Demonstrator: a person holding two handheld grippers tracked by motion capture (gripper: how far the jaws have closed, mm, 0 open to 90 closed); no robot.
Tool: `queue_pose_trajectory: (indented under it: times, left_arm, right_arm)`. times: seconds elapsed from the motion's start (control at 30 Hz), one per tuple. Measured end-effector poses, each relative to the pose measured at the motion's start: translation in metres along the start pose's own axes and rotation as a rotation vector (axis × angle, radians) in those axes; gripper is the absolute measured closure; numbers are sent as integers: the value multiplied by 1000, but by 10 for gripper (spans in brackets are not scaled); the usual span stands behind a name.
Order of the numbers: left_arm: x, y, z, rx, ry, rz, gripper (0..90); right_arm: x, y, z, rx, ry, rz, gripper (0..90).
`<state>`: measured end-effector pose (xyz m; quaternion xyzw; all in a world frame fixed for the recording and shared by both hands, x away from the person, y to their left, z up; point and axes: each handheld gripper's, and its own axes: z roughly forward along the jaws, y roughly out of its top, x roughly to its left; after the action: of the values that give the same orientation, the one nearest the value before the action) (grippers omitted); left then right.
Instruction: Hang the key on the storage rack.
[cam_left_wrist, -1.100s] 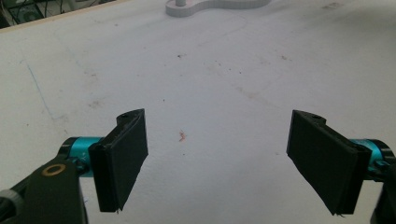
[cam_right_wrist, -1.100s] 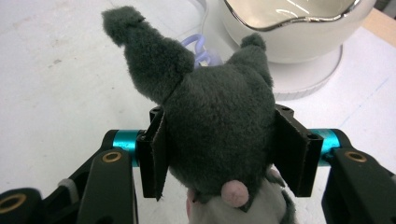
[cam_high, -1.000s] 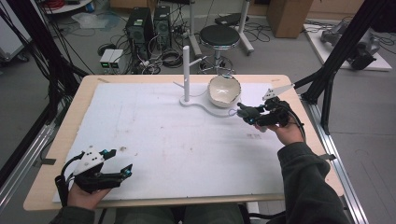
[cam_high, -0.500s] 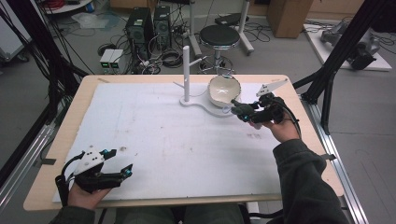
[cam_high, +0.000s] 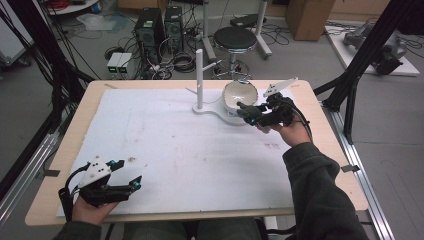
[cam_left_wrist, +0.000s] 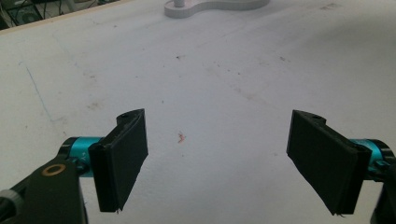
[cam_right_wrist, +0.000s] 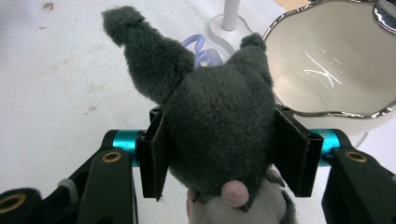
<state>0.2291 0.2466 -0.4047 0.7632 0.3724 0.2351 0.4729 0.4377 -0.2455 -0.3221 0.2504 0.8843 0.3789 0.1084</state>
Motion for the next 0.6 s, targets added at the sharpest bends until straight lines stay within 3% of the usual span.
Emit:
queue_pose_trajectory:
  times: [0.6]
  left_arm:
    - [0, 0, 0, -4, -1, -3, 208]
  right_arm:
    - [3, 29, 9, -23, 26, -19, 433]
